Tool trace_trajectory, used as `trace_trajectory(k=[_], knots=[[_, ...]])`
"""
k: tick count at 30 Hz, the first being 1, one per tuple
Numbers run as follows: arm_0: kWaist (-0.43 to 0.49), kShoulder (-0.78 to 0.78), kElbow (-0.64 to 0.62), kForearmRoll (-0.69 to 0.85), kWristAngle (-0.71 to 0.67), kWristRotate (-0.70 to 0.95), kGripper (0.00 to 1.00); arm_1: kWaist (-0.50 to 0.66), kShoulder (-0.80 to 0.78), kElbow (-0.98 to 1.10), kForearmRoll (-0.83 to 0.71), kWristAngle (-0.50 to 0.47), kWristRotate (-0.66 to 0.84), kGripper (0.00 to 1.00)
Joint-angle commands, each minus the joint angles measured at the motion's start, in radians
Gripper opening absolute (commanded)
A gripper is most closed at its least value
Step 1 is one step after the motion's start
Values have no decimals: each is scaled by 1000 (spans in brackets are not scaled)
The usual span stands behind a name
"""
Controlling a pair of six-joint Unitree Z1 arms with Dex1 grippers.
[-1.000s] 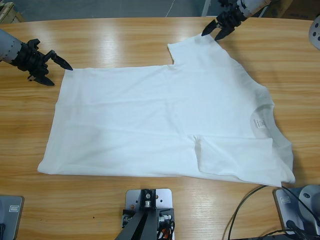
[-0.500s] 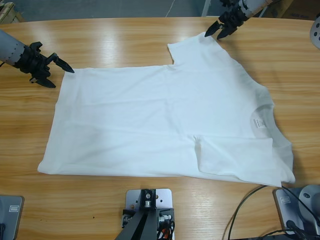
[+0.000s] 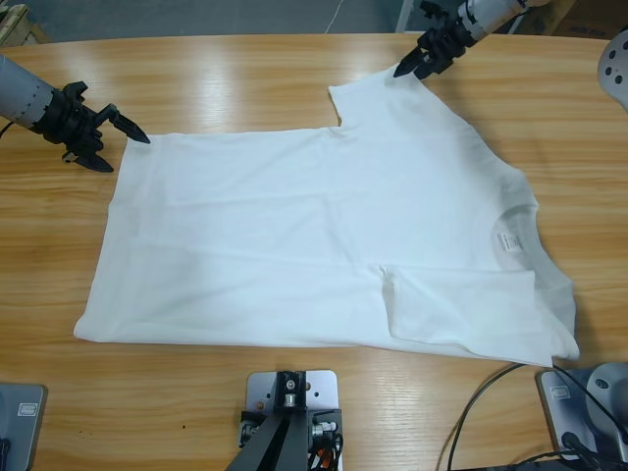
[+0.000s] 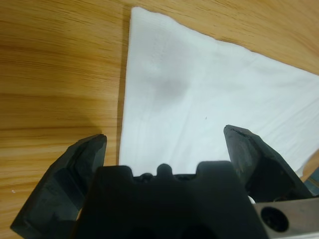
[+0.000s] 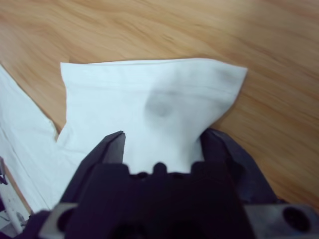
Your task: Fold clothes
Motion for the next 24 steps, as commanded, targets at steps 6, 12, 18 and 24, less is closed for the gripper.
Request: trace_trajectory(k=[6,12,18,24], knots=[[-8,56,30,-16,13,-16,927,18,95,-242,14,-31,-17,0],[-8,56,23,-16,20,-16,927,18,98,-242,-2,-53,-1,0],[-8,47,25,-15,20,-16,927,19,85,-246,-2,-80,0,0],[35,43,15,-42,29,1,927,24,73,-242,6,-85,-53,0]])
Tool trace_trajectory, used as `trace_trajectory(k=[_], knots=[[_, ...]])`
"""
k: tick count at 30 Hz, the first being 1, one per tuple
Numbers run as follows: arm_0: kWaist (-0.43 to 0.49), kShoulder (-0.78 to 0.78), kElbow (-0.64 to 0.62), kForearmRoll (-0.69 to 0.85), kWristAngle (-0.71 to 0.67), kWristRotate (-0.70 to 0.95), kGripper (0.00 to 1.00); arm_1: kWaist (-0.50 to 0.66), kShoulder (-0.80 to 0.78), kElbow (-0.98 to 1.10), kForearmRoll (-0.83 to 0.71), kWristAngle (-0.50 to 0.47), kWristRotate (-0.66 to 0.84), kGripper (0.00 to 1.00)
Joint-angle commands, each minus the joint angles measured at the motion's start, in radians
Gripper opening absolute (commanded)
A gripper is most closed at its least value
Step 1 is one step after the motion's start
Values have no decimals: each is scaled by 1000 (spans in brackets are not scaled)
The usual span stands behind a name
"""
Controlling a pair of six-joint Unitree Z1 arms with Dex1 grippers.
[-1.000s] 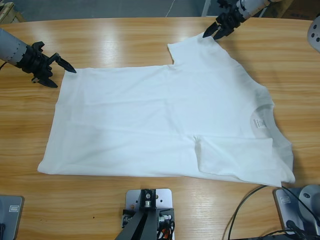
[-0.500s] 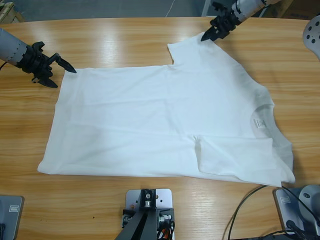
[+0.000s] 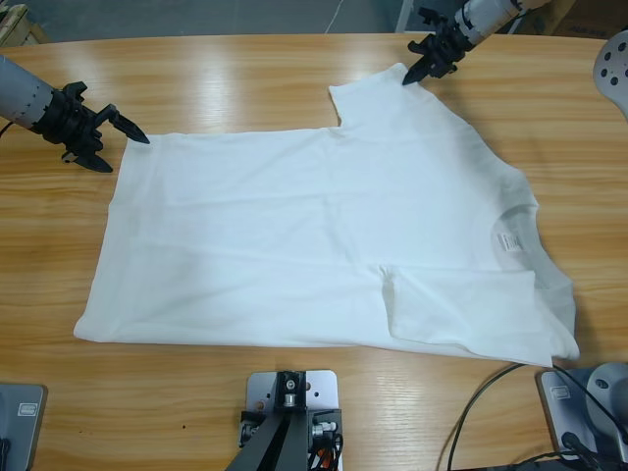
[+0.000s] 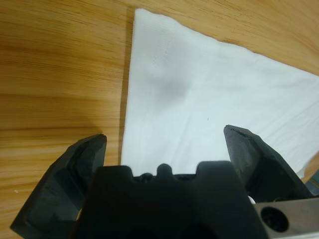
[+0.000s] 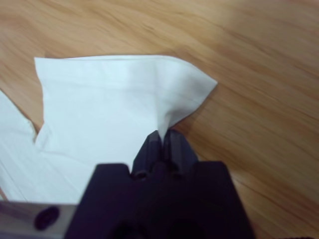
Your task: Fold clothes
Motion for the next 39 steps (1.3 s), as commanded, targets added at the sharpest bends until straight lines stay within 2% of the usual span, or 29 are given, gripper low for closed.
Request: trace_trajectory(k=[1,2,8,11,13,25,28,30,31,32,33,39], knots=[[43,46,9,-53,20,12,936,16,65,-243,10,-18,-50,0],[49,52,1,-63,19,33,962,16,65,-243,11,-18,-55,0],[55,98,-56,-86,-19,58,954,16,63,-243,11,-17,-58,0],[41,122,-68,-103,-36,50,942,16,66,-244,13,-18,-61,0],[31,132,-79,-103,-35,50,896,16,69,-244,13,-18,-61,0],[-38,167,-99,-95,-13,32,895,14,71,-249,14,-10,-63,0],[-38,172,-106,-95,-4,24,787,14,71,-249,15,-8,-63,0],[-38,174,-106,-94,-1,22,515,12,69,-249,15,-7,-63,0],[-38,177,-106,-91,3,19,344,11,68,-249,15,-7,-63,0],[-37,181,-104,-83,10,11,133,11,68,-249,15,-5,-63,0],[-36,182,-102,-75,20,11,31,10,68,-249,15,-5,-63,0],[-36,183,-109,0,98,15,0,9,71,-250,15,-3,-63,0]])
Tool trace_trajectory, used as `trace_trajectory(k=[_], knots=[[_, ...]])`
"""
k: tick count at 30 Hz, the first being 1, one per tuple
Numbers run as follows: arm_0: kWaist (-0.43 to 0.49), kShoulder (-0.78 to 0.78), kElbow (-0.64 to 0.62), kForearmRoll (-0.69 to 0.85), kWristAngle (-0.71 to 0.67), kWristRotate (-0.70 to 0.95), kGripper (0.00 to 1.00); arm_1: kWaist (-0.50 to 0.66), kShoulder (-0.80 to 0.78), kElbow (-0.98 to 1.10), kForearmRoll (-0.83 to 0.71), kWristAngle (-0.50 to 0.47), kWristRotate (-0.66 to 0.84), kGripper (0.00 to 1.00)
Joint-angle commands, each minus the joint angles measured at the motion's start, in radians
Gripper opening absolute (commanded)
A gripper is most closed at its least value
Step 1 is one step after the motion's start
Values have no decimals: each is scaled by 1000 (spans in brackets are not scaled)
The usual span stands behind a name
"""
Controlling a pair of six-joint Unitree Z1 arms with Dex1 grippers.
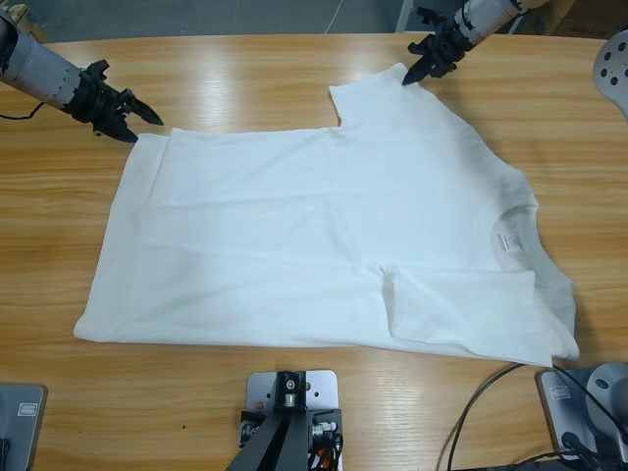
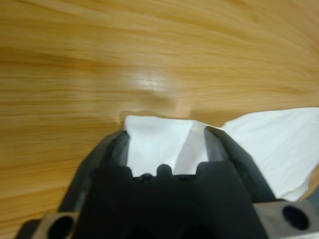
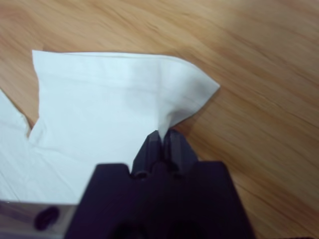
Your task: Fold clothes
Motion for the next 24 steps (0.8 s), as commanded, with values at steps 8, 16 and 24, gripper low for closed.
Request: trace_trajectory(k=[8,16,24], knots=[[-35,103,-42,170,155,-14,977,7,68,-255,16,2,-15,0],[-35,116,-39,195,194,-22,1000,-1,65,-255,19,5,-15,0],[-35,143,-91,197,180,-20,823,-6,66,-256,19,5,-15,0]])
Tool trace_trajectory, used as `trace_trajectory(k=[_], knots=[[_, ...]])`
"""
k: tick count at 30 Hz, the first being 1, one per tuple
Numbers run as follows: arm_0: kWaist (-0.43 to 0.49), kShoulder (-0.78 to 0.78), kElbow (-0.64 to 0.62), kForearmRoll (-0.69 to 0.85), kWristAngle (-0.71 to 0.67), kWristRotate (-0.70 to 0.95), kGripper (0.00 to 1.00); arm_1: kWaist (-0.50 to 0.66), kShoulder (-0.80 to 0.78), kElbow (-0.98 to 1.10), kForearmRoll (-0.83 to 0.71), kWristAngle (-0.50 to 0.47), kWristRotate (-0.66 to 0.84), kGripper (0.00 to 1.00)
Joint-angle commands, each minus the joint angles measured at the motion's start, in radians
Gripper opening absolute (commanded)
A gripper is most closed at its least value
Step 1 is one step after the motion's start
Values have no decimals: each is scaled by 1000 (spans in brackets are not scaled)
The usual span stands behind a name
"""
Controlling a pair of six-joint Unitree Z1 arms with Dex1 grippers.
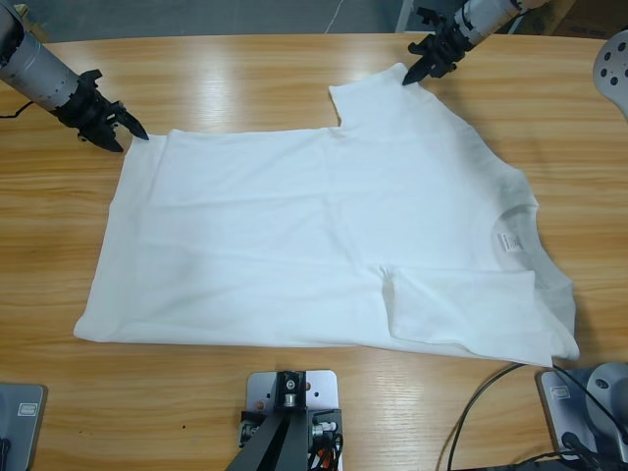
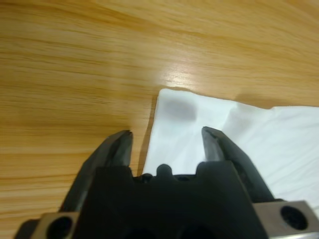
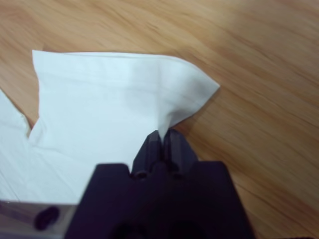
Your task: Fold clothes
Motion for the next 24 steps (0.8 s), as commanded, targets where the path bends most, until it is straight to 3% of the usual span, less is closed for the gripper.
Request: trace_trajectory(k=[1,2,6,10,14,16,17,24], knots=[[-2,130,-13,13,3,-6,740,-6,66,-256,19,5,-15,0],[-2,130,-15,14,0,-4,684,-7,67,-256,19,5,-15,0],[-11,133,-16,23,4,4,655,-8,66,-256,19,5,-15,0],[-14,139,-22,31,22,33,411,-8,66,-256,20,8,-15,0],[-21,150,-46,59,30,38,375,-8,66,-260,20,9,-15,0],[-27,151,-47,63,29,38,110,-8,66,-261,20,9,-15,0],[-33,151,-46,64,28,36,47,-8,65,-262,20,9,-15,0],[-59,150,-51,66,10,0,0,-12,63,-264,22,12,-15,0]])
